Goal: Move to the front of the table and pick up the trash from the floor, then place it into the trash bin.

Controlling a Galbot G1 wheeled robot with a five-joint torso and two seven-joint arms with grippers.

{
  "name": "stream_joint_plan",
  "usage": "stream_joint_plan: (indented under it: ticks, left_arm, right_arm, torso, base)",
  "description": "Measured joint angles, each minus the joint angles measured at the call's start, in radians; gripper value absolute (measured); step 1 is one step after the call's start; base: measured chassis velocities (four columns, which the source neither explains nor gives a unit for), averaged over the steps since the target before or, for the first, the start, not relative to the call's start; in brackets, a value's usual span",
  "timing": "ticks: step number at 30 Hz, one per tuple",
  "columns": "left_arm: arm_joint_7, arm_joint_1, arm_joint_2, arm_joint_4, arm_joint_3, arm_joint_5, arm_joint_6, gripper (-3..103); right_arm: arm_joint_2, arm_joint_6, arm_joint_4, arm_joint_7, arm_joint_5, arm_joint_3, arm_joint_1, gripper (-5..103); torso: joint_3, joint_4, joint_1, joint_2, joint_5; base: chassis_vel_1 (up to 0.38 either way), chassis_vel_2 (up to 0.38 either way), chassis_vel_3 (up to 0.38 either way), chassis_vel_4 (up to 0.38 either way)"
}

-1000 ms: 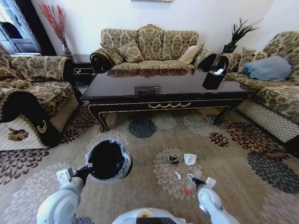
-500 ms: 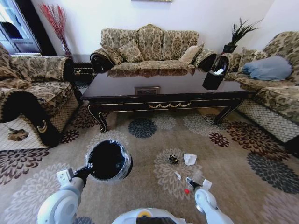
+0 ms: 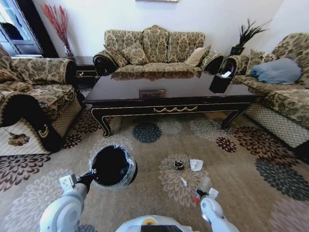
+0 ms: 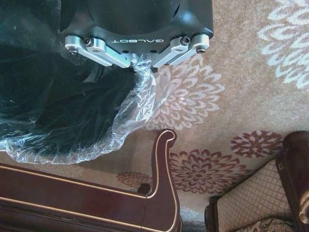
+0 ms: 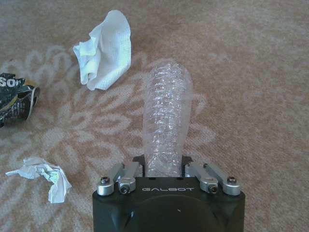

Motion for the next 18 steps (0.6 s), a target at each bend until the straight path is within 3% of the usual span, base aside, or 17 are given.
stream_joint_plan:
  ticks: [4,10,11,12,13,15,16,18]
  left_arm:
    - [0.001,0.006,0.000,0.000,0.014,0.014,-0.001,2]
    - [0.011,0.006,0.045,-0.012,0.021,0.007,0.004,2]
    - [0.011,0.006,0.045,-0.012,0.021,0.007,0.004,2]
    - [0.016,0.002,0.069,-0.012,0.027,0.009,0.005,2]
    - [0.016,0.001,0.072,-0.012,0.028,0.009,0.005,2]
    - [0.025,-0.010,0.102,-0.007,0.050,0.005,0.011,2]
    - [0.025,-0.010,0.102,-0.007,0.050,0.005,0.011,2]
    - [0.029,-0.038,0.133,0.007,0.078,-0.028,0.023,2]
  right_arm:
    - [-0.009,0.038,0.031,-0.026,-0.009,0.014,-0.020,26]
    - [-0.050,0.270,0.131,-0.224,-0.108,0.044,-0.052,25]
    - [-0.050,0.270,0.131,-0.224,-0.108,0.044,-0.052,25]
    - [-0.058,0.348,0.171,-0.292,-0.131,0.048,-0.063,25]
    - [-0.059,0.358,0.177,-0.301,-0.133,0.048,-0.064,25]
    - [-0.060,0.475,0.255,-0.398,-0.137,0.043,-0.079,25]
    - [-0.060,0.475,0.255,-0.398,-0.137,0.043,-0.079,25]
    - [-0.054,0.533,0.340,-0.469,-0.106,0.024,-0.087,25]
  torso:
    - [0.000,-0.0004,0.000,0.000,0.0007]
    - [0.000,0.0000,0.000,0.000,0.0001]
    - [0.000,0.0000,0.000,0.000,0.0001]
    - [0.000,-0.0003,0.000,0.000,-0.0001]
    - [0.000,-0.0002,0.000,0.000,-0.0001]
    - [0.000,0.0003,0.000,0.000,-0.0001]
    - [0.000,0.0003,0.000,0.000,-0.0001]
    - [0.000,0.0000,0.000,0.000,-0.0003]
  base:
    - [0.000,0.000,0.000,0.000]
    - [0.000,0.000,0.000,0.000]
    - [0.000,0.000,0.000,0.000]
    - [0.000,0.000,0.000,0.000]
    - [0.000,0.000,0.000,0.000]
    - [0.000,0.000,0.000,0.000]
    - [0.000,0.000,0.000,0.000]
    - [0.000,0.000,0.000,0.000]
